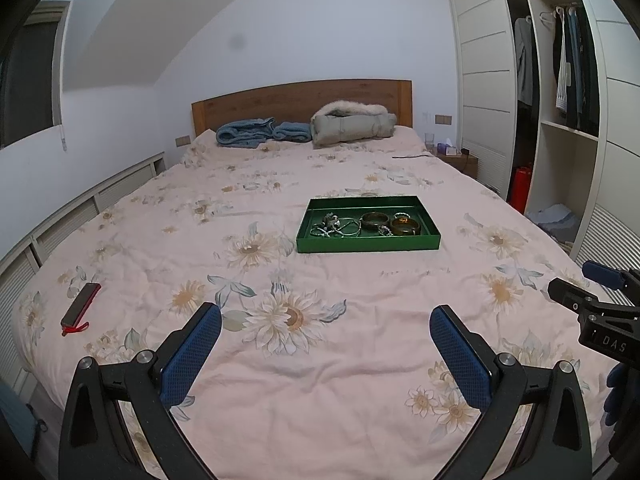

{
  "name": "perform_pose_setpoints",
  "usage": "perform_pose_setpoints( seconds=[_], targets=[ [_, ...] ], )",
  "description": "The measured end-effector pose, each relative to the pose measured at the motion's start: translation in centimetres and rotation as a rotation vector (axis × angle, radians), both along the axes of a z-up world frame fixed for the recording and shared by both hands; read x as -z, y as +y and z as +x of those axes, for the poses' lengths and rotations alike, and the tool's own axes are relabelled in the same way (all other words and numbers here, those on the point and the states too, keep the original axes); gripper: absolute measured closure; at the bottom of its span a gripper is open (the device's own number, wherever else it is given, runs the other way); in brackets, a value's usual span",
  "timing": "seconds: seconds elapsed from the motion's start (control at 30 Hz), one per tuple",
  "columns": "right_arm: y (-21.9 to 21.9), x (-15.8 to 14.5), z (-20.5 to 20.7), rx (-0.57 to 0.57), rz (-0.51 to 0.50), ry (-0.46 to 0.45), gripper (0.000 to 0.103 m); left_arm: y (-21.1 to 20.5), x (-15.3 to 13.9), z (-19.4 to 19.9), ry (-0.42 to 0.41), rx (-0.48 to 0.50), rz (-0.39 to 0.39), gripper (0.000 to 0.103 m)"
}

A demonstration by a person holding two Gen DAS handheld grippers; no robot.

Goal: Organize jewelry

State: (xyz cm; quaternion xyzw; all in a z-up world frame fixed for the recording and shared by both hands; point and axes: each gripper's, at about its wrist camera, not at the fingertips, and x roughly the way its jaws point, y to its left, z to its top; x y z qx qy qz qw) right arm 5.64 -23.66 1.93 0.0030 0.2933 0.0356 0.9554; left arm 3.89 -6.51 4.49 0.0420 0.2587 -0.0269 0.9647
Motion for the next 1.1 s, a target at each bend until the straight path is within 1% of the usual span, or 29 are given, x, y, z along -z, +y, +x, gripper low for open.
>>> perform_pose_setpoints(
  seconds=[0.8,1.1],
  targets=[
    [-0.9,0.6,0.3,0.013,-0.003,0.011,0.030,0.3,1.2,0.5,0.022,-0.006,0.004,0.001],
    [-1.4,0.9,0.3,0.019,-0.007,0.014,0.030,0.4,1.4,0.5,0.031,-0.006,-0.006,0.001]
  ],
)
